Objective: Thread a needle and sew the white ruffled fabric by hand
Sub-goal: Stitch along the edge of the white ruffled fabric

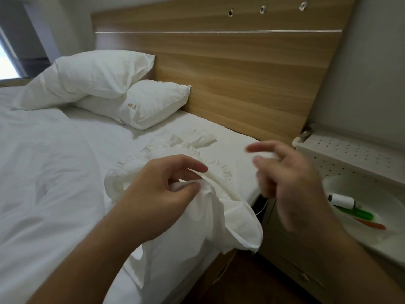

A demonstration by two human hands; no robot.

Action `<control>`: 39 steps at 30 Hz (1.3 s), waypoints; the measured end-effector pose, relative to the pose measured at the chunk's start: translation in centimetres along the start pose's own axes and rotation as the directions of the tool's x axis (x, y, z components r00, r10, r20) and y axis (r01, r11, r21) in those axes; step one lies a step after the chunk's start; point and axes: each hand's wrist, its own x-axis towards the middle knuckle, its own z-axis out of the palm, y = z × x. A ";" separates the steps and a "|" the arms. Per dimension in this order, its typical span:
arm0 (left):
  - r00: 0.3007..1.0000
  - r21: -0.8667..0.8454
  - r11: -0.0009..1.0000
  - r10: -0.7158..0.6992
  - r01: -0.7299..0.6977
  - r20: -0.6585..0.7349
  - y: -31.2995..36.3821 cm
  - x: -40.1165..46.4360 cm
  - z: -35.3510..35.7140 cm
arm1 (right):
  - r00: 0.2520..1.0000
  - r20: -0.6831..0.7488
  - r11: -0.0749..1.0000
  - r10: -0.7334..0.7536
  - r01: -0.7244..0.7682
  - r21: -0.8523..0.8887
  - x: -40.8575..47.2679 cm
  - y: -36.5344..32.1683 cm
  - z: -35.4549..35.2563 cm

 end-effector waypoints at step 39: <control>0.963 -0.246 0.934 -0.231 0.259 0.135 0.7 0.1 0.0 | 0.958 0.256 0.992 0.128 -0.118 -0.054 0.0 0.8 1.1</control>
